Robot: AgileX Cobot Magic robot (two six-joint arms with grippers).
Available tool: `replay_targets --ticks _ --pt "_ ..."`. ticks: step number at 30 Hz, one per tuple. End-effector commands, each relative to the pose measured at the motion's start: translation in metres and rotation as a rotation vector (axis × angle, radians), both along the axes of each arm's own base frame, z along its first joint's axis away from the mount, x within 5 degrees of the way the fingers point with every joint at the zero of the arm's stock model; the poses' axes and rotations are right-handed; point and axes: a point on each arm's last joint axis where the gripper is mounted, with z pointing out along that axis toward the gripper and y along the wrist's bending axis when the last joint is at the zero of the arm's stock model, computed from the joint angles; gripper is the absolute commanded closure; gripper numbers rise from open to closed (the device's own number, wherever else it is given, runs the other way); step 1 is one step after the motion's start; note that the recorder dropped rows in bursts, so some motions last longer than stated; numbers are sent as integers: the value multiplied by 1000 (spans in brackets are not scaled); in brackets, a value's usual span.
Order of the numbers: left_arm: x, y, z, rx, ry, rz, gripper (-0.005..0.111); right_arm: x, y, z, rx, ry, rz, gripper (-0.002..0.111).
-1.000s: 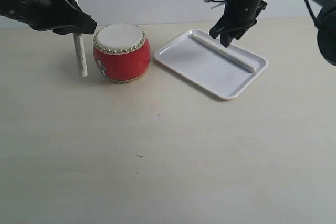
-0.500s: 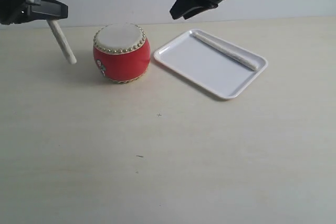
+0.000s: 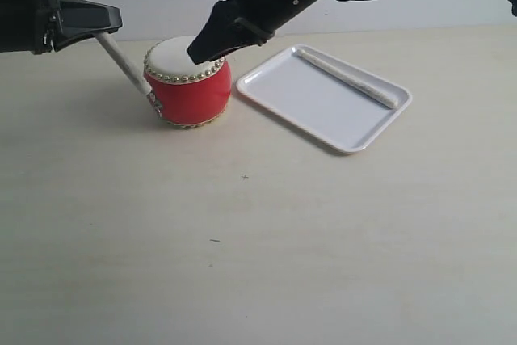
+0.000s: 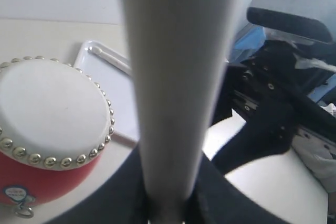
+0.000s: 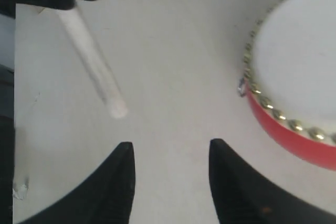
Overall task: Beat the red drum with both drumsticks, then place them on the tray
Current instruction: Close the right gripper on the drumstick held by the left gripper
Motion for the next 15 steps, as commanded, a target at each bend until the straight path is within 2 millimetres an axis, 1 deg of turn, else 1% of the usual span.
replay_targets --ticks 1,3,5,15 --pt "0 1 3 -37 -2 5 107 -15 14 24 40 -84 69 64" --pt "0 1 4 -48 3 4 107 -20 19 30 61 -100 86 64" --pt "-2 0 6 -69 3 -13 107 -22 23 32 86 -98 92 64" --pt "-5 -3 11 -131 9 -58 107 -38 46 31 98 -99 154 64"
